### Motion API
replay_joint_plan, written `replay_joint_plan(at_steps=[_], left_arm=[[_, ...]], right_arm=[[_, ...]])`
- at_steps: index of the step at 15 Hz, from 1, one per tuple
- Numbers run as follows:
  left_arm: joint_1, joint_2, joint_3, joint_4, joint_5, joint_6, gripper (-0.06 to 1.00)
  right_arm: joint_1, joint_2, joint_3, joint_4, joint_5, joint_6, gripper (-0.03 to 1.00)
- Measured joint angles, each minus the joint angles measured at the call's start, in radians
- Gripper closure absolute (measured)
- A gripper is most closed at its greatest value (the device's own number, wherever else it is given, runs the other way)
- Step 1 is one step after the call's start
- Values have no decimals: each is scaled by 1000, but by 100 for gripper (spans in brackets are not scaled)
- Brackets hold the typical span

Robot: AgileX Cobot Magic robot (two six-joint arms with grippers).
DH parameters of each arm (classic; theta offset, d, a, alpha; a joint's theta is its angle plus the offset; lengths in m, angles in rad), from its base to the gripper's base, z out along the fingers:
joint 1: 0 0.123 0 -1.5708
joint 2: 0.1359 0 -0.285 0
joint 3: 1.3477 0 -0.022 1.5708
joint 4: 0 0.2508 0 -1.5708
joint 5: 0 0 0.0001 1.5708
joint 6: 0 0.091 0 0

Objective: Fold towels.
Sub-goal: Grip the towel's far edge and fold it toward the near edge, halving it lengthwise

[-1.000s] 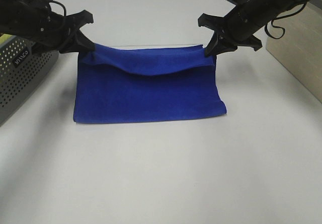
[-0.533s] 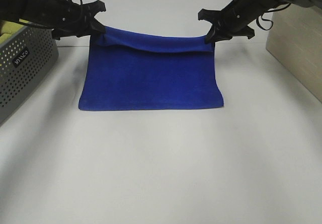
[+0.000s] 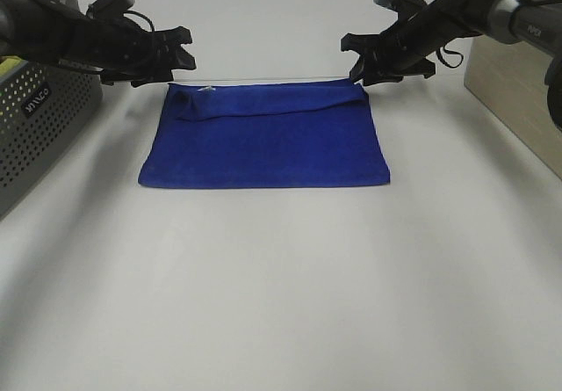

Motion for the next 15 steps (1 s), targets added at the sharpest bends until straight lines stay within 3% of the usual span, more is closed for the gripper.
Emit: replay_joint_plan(at_steps=[1, 2, 3, 5, 8, 11, 15], left_arm=[[0, -1, -2, 4, 2, 0, 30], [5, -6, -2, 45, 36, 0, 24], [8, -11, -2, 76, 70, 0, 23], [22, -26, -2, 148, 191, -20, 23], [24, -34, -3, 269, 379, -163, 23], [26, -34, -3, 357, 469, -290, 23], [27, -54, 5, 407, 559, -313, 23]], right_arm=[[0, 0, -1, 0, 8, 7, 44], [0, -10, -1, -17, 83, 7, 22], [0, -18, -1, -27, 137, 8, 19], [-3, -39, -1, -26, 267, 29, 18], [-38, -42, -1, -15, 438, 61, 18], [-85, -54, 18, 0, 453, 103, 21], [-97, -151, 208, -5, 458, 76, 23]])
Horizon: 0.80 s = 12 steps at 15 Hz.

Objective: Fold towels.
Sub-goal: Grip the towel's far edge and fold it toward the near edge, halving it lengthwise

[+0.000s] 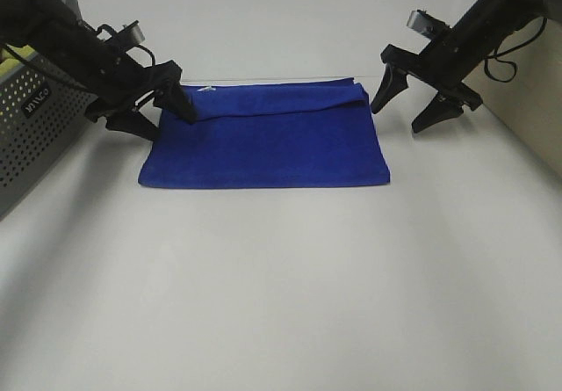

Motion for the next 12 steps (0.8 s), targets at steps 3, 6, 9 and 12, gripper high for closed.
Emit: replay_joint_plan(at_steps=[3, 6, 9, 12], left_arm=[[0, -103, 188, 52, -78, 0, 25], [0, -221, 434, 36, -277, 0, 25], [0, -238, 523, -47, -373, 0, 25], [-3, -215, 538, -148, -414, 4, 25]], right_arm=[[0, -98, 193, 3, 0, -51, 23], [2, -159, 351, 25, -65, -125, 23], [16, -161, 407, 57, -123, -154, 23], [35, -163, 429, 78, -186, -176, 23]])
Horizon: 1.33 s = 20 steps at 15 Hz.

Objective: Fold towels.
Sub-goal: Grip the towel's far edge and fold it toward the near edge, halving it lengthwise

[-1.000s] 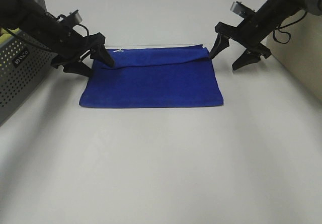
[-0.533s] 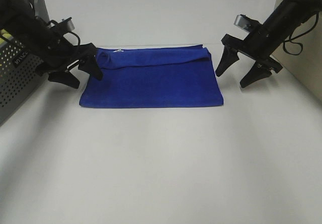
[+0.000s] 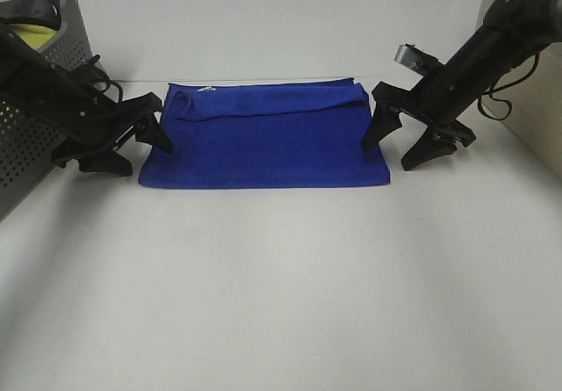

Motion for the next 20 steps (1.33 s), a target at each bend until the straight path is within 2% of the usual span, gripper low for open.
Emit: replay_joint_plan(at_steps=[5, 6, 7, 8, 9, 10, 11, 12, 15, 20], left_arm=[[-71, 13, -5, -46, -73, 43, 26], [-73, 15, -5, -49, -76, 44, 30], [-73, 18, -5, -49, -83, 44, 38], [-73, 26, -5, -49, -95, 44, 57], [-73, 30, -5, -44, -95, 44, 64], [-73, 30, -2, -40, -95, 44, 83], [-73, 31, 0, -30, -93, 44, 92], [-73, 31, 0, -13, -69, 44, 93], [-73, 13, 19, 22, -16, 44, 93], [-73, -153, 277, 39, -22, 44, 93]], right_arm=[[44, 12, 3, 64, -62, -25, 24], [54, 21, 3, 90, -64, -25, 27], [58, 31, 3, 115, -64, -25, 33], [62, 41, 3, 118, -72, -8, 50], [62, 44, 3, 113, -76, 4, 59], [61, 45, 3, 82, -87, 41, 77], [61, 45, 3, 54, -91, 74, 91], [61, 43, 3, 36, -90, 95, 97], [61, 7, 45, 5, -65, 105, 97], [62, -184, 397, -8, -133, 98, 97]])
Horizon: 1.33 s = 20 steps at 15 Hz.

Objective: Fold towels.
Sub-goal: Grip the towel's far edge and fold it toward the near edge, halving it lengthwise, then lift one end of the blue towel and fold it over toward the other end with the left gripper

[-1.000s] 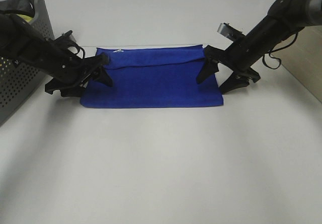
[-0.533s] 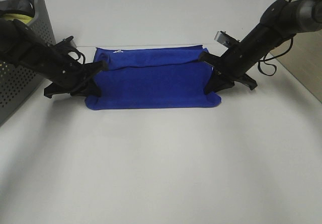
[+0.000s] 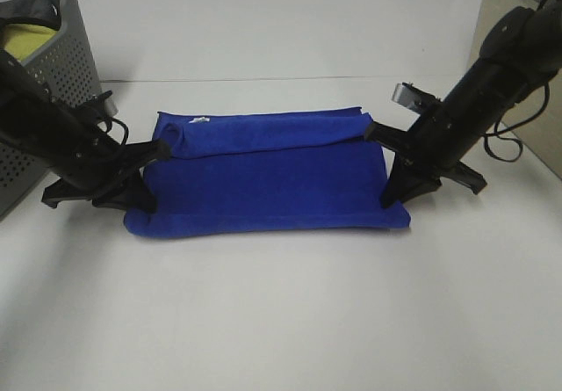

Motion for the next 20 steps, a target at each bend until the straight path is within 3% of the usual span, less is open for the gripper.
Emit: replay_joint_plan(at_steps=[2, 5, 7, 11, 14, 19, 20], left_arm=[[0, -50, 72, 0, 3, 0, 93], [0, -86, 21, -2, 18, -19, 93], [0, -85, -57, 5, 21, -80, 93], [2, 10, -283, 103, 27, -231, 93], [4, 148, -485, 129, 27, -267, 93], [4, 247, -544, 135, -5, -270, 93], [4, 258, -544, 136, -12, -270, 93]], right_arm=[[0, -71, 136, 15, -41, -22, 97], [0, -98, 110, 18, -52, -27, 97], [0, -93, 11, 18, -51, -27, 97], [0, 22, -279, -21, 5, 20, 97], [0, 193, -560, -92, 64, 87, 97], [0, 292, -640, -109, 61, 95, 97], [0, 299, -640, -109, 58, 100, 91]])
